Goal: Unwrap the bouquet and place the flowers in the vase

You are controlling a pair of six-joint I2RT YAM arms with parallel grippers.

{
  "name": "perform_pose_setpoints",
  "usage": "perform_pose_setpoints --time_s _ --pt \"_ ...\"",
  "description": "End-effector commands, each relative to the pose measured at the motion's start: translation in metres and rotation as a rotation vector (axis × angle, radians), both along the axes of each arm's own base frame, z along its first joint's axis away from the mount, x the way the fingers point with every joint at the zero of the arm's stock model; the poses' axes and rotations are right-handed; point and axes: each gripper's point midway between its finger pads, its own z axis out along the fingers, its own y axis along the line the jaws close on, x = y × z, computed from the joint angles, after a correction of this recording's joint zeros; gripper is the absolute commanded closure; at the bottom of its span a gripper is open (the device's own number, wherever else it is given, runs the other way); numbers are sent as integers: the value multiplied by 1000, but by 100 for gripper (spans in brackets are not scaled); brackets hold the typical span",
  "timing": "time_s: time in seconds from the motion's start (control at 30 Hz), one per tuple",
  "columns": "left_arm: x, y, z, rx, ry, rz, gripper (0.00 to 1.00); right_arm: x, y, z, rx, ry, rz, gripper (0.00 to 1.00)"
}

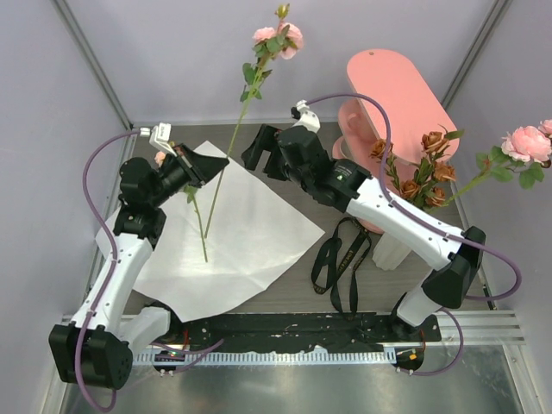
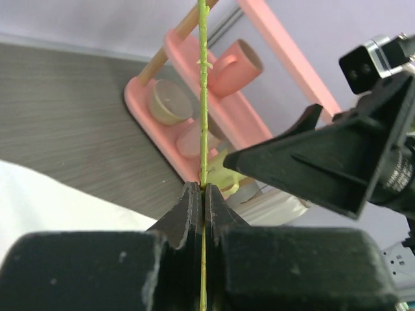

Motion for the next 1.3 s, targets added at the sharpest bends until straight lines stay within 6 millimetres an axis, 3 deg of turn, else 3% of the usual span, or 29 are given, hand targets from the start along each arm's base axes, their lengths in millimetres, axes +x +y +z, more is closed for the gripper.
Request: perform_pose_setpoints --time_s 0.0,0.17,0.37,0.5,0.8,1.0,1.27 --pt "-18 -9 41 -63 -174 -80 100 8 -19 83 141 -175 -97 6" --pt "-28 -16 50 -109 -204 -148 100 18 -31 112 191 -256 -144 6" --pt "-38 -24 57 -136 -229 -220 100 30 -32 129 251 -292 -102 26" --pt "-46 -32 58 -132 -243 -269 100 35 -32 137 255 -314 -81 32" --pt "-51 -39 57 -131 -240 -299 100 23 -37 138 249 -355 -36 31" --pt "-52 -41 57 -131 -241 -311 100 9 -45 153 256 -412 2 30" --pt "-62 -50 59 -150 -248 -388 99 7 -47 174 269 -451 10 29"
